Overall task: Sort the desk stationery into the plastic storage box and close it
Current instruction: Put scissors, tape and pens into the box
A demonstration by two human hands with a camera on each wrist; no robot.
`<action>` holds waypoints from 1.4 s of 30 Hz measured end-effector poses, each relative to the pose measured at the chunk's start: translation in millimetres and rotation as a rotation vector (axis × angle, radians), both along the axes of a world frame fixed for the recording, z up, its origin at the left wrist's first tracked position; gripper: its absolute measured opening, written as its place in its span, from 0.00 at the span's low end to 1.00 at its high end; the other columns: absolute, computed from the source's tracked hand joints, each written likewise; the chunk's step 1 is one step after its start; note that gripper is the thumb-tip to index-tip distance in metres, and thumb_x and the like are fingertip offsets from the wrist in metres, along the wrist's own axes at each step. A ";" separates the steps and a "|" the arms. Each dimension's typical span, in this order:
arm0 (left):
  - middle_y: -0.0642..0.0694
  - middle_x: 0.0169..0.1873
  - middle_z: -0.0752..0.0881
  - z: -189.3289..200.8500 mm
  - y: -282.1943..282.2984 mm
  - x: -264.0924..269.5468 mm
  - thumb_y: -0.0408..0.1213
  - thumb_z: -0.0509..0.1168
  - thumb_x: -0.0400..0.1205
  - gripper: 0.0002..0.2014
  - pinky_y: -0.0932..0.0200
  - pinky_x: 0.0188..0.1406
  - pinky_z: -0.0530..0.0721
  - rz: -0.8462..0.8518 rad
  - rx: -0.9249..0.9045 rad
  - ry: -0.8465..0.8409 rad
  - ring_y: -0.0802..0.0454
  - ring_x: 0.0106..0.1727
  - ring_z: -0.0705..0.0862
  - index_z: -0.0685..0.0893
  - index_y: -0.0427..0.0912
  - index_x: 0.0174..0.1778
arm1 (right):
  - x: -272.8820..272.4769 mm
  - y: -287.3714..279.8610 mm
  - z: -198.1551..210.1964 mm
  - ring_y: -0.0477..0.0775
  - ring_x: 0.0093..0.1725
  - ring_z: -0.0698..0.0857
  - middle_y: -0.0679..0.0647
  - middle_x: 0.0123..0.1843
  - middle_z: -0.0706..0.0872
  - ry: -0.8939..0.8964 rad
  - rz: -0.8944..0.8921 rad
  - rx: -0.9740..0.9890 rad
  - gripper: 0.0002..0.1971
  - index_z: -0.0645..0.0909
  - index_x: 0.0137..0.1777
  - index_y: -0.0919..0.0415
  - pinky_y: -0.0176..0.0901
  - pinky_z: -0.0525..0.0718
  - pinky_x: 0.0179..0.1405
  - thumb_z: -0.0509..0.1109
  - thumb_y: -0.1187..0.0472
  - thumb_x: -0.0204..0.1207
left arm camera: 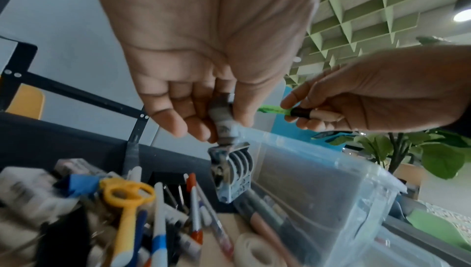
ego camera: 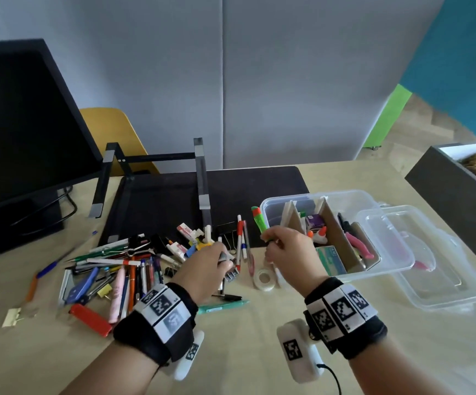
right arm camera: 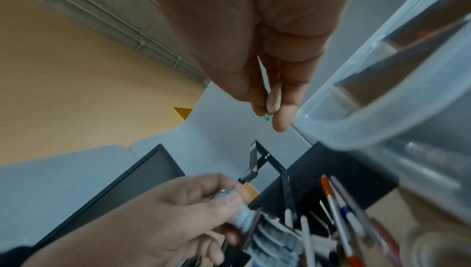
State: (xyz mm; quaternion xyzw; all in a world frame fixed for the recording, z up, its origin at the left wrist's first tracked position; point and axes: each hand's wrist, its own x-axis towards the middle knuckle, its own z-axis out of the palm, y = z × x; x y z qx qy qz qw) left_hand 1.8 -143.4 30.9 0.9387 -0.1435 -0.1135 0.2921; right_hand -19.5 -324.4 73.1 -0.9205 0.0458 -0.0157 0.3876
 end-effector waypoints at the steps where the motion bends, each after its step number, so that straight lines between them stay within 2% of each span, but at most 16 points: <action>1: 0.53 0.33 0.75 6.3 -4.1 -0.2 0.41 0.58 0.86 0.08 0.55 0.37 0.74 0.009 -0.010 -0.034 0.51 0.37 0.76 0.71 0.45 0.42 | 0.7 -9.7 3.8 0.52 0.44 0.86 0.51 0.43 0.86 -0.014 -0.020 0.003 0.13 0.85 0.52 0.60 0.40 0.84 0.45 0.60 0.69 0.76; 4: 0.49 0.42 0.82 23.5 -18.3 -0.7 0.44 0.57 0.86 0.09 0.54 0.42 0.77 0.043 -0.078 -0.130 0.50 0.44 0.81 0.77 0.43 0.53 | 2.8 -40.7 10.2 0.49 0.38 0.83 0.52 0.44 0.87 -0.005 -0.075 -0.019 0.14 0.86 0.52 0.57 0.34 0.78 0.35 0.60 0.68 0.77; 7: 0.52 0.49 0.81 36.7 -36.1 -2.1 0.43 0.56 0.86 0.10 0.57 0.47 0.77 0.073 -0.177 -0.192 0.53 0.50 0.80 0.77 0.45 0.59 | 4.2 -71.1 12.6 0.50 0.38 0.83 0.52 0.42 0.88 -0.009 -0.107 -0.037 0.14 0.86 0.50 0.57 0.38 0.79 0.38 0.60 0.68 0.76; 12: 0.50 0.39 0.82 45.1 -64.3 -0.1 0.46 0.58 0.85 0.07 0.56 0.41 0.78 0.121 -0.257 -0.265 0.51 0.41 0.81 0.76 0.46 0.50 | 11.8 -120.0 4.0 0.54 0.41 0.82 0.56 0.46 0.88 0.041 -0.182 -0.045 0.13 0.84 0.53 0.59 0.39 0.77 0.36 0.61 0.69 0.74; 16: 0.53 0.36 0.81 44.8 -86.3 0.3 0.46 0.61 0.84 0.05 0.74 0.33 0.71 0.147 -0.254 -0.286 0.60 0.36 0.79 0.75 0.49 0.49 | 17.0 -160.4 -5.3 0.59 0.48 0.86 0.58 0.53 0.88 0.100 -0.253 -0.095 0.18 0.78 0.64 0.58 0.46 0.83 0.49 0.60 0.68 0.75; 18: 0.54 0.37 0.82 44.2 -94.8 -0.2 0.46 0.61 0.84 0.05 0.77 0.32 0.70 0.151 -0.247 -0.286 0.63 0.37 0.79 0.74 0.51 0.49 | 19.3 -176.6 -8.6 0.59 0.48 0.84 0.60 0.54 0.87 0.129 -0.265 -0.131 0.18 0.78 0.64 0.61 0.42 0.79 0.46 0.61 0.69 0.74; 21: 0.54 0.38 0.82 42.5 -104.5 -2.4 0.46 0.61 0.84 0.06 0.73 0.33 0.72 0.152 -0.229 -0.276 0.60 0.38 0.79 0.75 0.49 0.50 | 21.8 -192.8 -13.7 0.58 0.46 0.80 0.61 0.53 0.87 0.173 -0.240 -0.235 0.16 0.81 0.59 0.63 0.39 0.73 0.43 0.59 0.70 0.74; 24: 0.52 0.40 0.83 40.4 -114.2 -5.0 0.46 0.61 0.84 0.07 0.62 0.40 0.79 0.145 -0.242 -0.266 0.54 0.42 0.82 0.77 0.47 0.52 | 25.7 -201.7 -19.0 0.56 0.43 0.78 0.60 0.50 0.86 0.221 -0.197 -0.318 0.15 0.80 0.56 0.63 0.40 0.71 0.41 0.57 0.71 0.74; 26: 0.52 0.39 0.83 40.5 -120.9 -6.6 0.45 0.62 0.84 0.06 0.66 0.38 0.77 0.148 -0.239 -0.274 0.55 0.41 0.82 0.77 0.47 0.51 | 29.4 -203.9 -22.0 0.57 0.44 0.78 0.60 0.50 0.85 0.253 -0.151 -0.362 0.13 0.79 0.56 0.64 0.41 0.73 0.41 0.57 0.70 0.75; 29: 0.55 0.35 0.80 43.7 -130.5 -8.3 0.43 0.62 0.84 0.05 0.74 0.32 0.73 0.151 -0.226 -0.286 0.60 0.35 0.79 0.77 0.46 0.51 | 32.5 -202.1 -26.6 0.57 0.42 0.78 0.59 0.47 0.83 0.277 -0.069 -0.460 0.06 0.75 0.51 0.63 0.42 0.76 0.41 0.62 0.60 0.80; 31: 0.56 0.31 0.78 47.1 -136.2 -9.0 0.42 0.62 0.84 0.05 0.75 0.31 0.73 0.147 -0.214 -0.292 0.62 0.31 0.77 0.77 0.46 0.51 | 33.3 -200.2 -32.5 0.55 0.40 0.79 0.57 0.44 0.83 0.291 -0.023 -0.548 0.13 0.72 0.48 0.60 0.41 0.77 0.39 0.62 0.49 0.81; 33: 0.55 0.33 0.80 51.0 -141.3 -8.9 0.41 0.63 0.83 0.05 0.73 0.30 0.74 0.141 -0.212 -0.292 0.60 0.31 0.79 0.77 0.46 0.51 | 34.5 -199.7 -35.4 0.55 0.41 0.82 0.57 0.43 0.85 0.285 0.002 -0.597 0.15 0.73 0.49 0.59 0.41 0.77 0.39 0.61 0.45 0.81; 35: 0.53 0.38 0.84 55.1 -146.0 -7.4 0.41 0.64 0.82 0.05 0.64 0.36 0.79 0.128 -0.220 -0.288 0.56 0.36 0.83 0.78 0.46 0.51 | 34.4 -200.0 -31.2 0.56 0.45 0.85 0.55 0.42 0.84 0.289 0.025 -0.633 0.14 0.75 0.47 0.59 0.41 0.78 0.38 0.61 0.47 0.81; 37: 0.52 0.40 0.86 59.4 -151.2 -5.1 0.41 0.65 0.82 0.06 0.59 0.39 0.82 0.104 -0.204 -0.292 0.53 0.39 0.86 0.79 0.45 0.51 | 34.3 -203.1 -23.8 0.56 0.43 0.84 0.55 0.39 0.82 0.299 0.022 -0.622 0.09 0.76 0.41 0.61 0.41 0.79 0.38 0.62 0.57 0.80; 40: 0.54 0.41 0.86 65.6 -161.9 -0.5 0.41 0.65 0.82 0.08 0.60 0.40 0.85 0.052 -0.170 -0.311 0.56 0.40 0.86 0.80 0.45 0.54 | 32.5 -212.3 -13.0 0.56 0.37 0.78 0.54 0.32 0.77 0.227 -0.029 -0.540 0.11 0.75 0.33 0.63 0.38 0.71 0.29 0.59 0.66 0.77; 42: 0.56 0.40 0.84 68.7 -171.8 1.7 0.42 0.65 0.82 0.09 0.65 0.38 0.84 0.016 -0.160 -0.313 0.61 0.38 0.84 0.80 0.46 0.56 | 32.6 -220.9 -12.5 0.59 0.39 0.79 0.58 0.38 0.81 0.111 -0.058 -0.425 0.11 0.82 0.39 0.67 0.40 0.70 0.32 0.58 0.67 0.75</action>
